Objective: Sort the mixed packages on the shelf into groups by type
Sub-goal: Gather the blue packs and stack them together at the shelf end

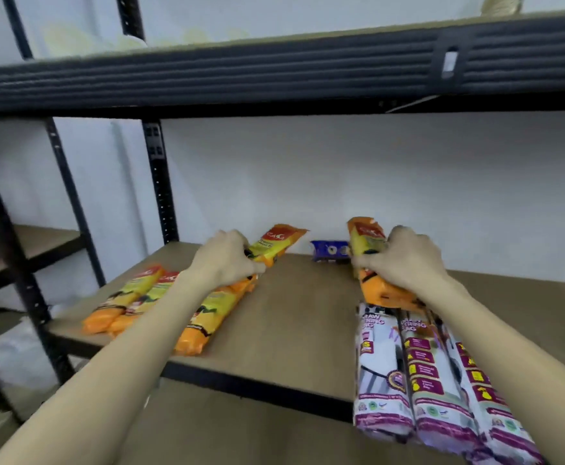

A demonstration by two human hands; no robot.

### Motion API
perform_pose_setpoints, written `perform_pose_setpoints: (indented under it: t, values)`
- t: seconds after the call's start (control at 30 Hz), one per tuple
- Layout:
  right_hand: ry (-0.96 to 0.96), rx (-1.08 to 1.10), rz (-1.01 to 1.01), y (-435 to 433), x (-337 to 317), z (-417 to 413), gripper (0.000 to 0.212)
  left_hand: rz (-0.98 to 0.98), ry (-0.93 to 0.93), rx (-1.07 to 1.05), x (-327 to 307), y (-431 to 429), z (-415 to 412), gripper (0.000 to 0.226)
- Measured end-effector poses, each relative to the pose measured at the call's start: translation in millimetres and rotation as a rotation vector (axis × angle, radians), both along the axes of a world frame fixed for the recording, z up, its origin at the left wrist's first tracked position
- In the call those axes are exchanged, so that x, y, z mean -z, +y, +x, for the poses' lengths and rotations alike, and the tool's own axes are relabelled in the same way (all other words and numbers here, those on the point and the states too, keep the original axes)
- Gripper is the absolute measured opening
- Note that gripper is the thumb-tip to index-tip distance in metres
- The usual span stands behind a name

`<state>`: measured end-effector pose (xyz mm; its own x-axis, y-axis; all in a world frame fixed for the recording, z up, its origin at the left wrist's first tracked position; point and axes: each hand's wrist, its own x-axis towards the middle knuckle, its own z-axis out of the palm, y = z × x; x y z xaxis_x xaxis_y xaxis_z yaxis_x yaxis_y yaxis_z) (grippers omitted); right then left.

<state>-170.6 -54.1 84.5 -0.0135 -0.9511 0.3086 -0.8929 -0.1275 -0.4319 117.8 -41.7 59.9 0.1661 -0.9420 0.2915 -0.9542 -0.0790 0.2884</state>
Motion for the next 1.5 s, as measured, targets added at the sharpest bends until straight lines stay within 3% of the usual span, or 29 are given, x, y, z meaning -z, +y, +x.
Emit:
perform_pose_setpoints:
  t: [0.27, 0.5, 0.7, 0.87, 1.0, 1.17, 1.3, 1.37, 1.43, 1.5]
  values:
    - [-0.2, -0.34, 0.097, 38.3, 36.8, 227.7, 0.057, -0.109, 0.019, -0.389, 14.9, 78.3, 146.3, 0.049]
    - [-0.24, -0.351, 0.119, 58.8, 63.9, 353.4, 0.046, -0.143, 0.147, -0.556, 52.1, 83.3, 219.4, 0.059]
    - [-0.129, -0.302, 0.058, 47.4, 78.3, 393.1, 0.047, -0.042, 0.266, -0.378, 70.8, 60.1, 232.2, 0.048]
    - [0.011, -0.259, 0.077, 35.6, 81.8, 399.4, 0.038, 0.041, 0.545, -0.269, 68.3, 49.7, 256.5, 0.068]
    - [0.073, -0.244, 0.128, 28.5, 74.0, 406.3, 0.037, 0.101, 0.57, -0.244, 68.8, 43.6, 265.7, 0.051]
    - [0.058, -0.261, 0.12, 27.4, 79.2, 413.0, 0.052, 0.17, 0.635, -0.125, 73.4, 38.8, 273.1, 0.028]
    - [0.04, -0.256, 0.122, 31.3, 66.6, 395.7, 0.06, 0.234, 0.578, -0.107, 67.5, 40.5, 271.9, 0.036]
    - [0.046, -0.165, 0.043, 33.0, 59.7, 374.8, 0.058, 0.203, 0.417, -0.163, 62.2, 44.9, 265.4, 0.049]
    - [0.078, -0.093, 0.089, 36.0, 63.4, 346.9, 0.059, 0.055, 0.154, -0.198, 57.7, 52.5, 250.8, 0.057]
    - [0.12, -0.072, 0.246, 40.9, 78.5, 319.4, 0.067, -0.128, 0.047, -0.123, 57.9, 63.3, 231.0, 0.058]
